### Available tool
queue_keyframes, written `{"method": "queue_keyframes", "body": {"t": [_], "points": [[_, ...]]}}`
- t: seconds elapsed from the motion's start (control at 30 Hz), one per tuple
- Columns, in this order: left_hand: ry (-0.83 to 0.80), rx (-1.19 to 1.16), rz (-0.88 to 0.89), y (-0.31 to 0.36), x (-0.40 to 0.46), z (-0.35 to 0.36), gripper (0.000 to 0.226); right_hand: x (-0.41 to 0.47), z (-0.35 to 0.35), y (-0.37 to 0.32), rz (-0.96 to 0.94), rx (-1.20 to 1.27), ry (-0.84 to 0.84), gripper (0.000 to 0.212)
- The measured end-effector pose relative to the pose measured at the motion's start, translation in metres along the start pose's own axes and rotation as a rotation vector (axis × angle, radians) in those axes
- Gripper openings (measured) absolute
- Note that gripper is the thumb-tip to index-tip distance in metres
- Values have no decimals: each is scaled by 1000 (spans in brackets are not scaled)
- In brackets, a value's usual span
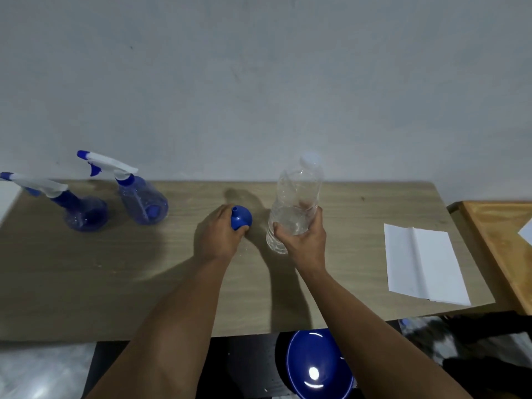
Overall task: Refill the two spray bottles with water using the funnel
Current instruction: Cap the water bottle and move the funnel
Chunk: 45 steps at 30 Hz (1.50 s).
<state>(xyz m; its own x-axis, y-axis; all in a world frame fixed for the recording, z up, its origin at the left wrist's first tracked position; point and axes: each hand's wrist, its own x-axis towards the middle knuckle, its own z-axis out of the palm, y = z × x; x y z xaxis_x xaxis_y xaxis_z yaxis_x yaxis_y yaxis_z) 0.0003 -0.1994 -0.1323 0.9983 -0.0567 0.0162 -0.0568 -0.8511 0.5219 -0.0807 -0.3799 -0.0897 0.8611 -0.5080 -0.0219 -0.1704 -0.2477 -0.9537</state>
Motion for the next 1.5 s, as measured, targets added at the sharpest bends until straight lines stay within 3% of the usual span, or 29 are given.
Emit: {"method": "queue_keyframes", "body": {"t": [0.4,0.6,0.9,1.13,1.3,1.5], "points": [[-38,-7,5,13,66,-26,63,90,37,-31,-119,-20,-29,68],[-67,31,31,3,84,-16,47,113,60,-23,-101,-4,-69,70],[-123,28,51,-11,93,-7,58,116,67,-12,-44,-63,-111,82],[-130,30,55,-13,58,-47,60,73,45,-24,111,-248,-139,102],[-247,82,121,11,14,-78,75,9,6,-38,151,-524,-113,78],[-412,-62,325,59,-37,-80,78,-68,-68,-47,238,-795,-75,74]]}}
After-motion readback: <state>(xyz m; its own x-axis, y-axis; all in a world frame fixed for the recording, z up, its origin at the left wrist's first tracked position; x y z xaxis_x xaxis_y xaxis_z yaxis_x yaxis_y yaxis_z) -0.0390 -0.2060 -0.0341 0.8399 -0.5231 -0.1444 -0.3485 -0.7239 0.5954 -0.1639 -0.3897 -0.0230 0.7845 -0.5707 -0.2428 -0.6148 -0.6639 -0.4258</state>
